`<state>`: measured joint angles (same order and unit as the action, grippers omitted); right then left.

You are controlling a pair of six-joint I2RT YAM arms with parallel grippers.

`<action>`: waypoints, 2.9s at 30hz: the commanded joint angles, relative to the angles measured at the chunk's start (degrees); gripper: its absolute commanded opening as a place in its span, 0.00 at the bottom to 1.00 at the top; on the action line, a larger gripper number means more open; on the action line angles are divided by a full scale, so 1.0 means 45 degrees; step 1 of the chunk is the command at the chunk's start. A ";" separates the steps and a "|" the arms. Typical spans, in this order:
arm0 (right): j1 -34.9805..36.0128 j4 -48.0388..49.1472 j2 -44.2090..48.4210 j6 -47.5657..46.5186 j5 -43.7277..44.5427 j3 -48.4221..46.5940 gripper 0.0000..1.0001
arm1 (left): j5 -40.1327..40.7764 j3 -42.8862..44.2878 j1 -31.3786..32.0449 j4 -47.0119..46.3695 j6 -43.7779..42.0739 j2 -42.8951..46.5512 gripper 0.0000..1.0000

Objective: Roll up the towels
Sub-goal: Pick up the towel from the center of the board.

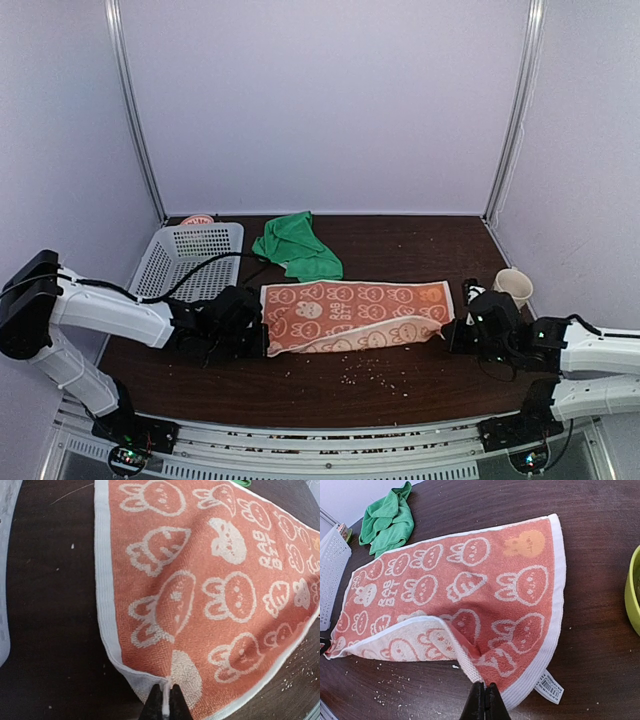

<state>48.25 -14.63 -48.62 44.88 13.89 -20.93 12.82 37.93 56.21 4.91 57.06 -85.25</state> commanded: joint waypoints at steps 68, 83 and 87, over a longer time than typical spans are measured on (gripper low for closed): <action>0.2763 -0.3708 0.3197 0.1688 0.3110 0.0118 0.00 | 0.1687 0.1375 0.1495 0.5953 0.0999 0.1750 0.70; 0.2726 -0.3058 0.2762 0.1305 0.2935 0.0050 0.00 | -0.0679 -0.1699 0.1826 0.5234 -0.2453 0.6539 0.75; 0.2706 -0.3105 0.2747 0.1272 0.2734 -0.0157 0.00 | -0.0673 -0.1099 0.1826 0.5615 -0.4580 0.7241 0.79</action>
<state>60.40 -29.30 -36.27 51.31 26.30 -20.40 12.19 30.44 64.14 34.26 49.80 -55.53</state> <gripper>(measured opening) 0.017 0.771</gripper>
